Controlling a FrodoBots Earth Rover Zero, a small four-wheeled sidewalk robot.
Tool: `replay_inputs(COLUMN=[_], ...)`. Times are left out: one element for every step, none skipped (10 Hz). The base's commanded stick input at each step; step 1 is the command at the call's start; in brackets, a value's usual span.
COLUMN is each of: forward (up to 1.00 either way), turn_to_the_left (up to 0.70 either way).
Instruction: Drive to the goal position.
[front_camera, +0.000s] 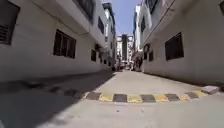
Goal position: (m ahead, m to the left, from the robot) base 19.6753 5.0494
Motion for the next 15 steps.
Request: replay_inputs(forward=[0.50,0.50,0.50,0.50,0.50,0.50,0.50,0.50,0.50,0.50,0.50,0.50,0.50,0.50,0.50], turn_to_the_left=[-0.31,-0.50,-0.50,-0.41,0.00,0.00,0.00,0.00,0.00,0.00,0.00,0.00,0.00,0.00,0.00])
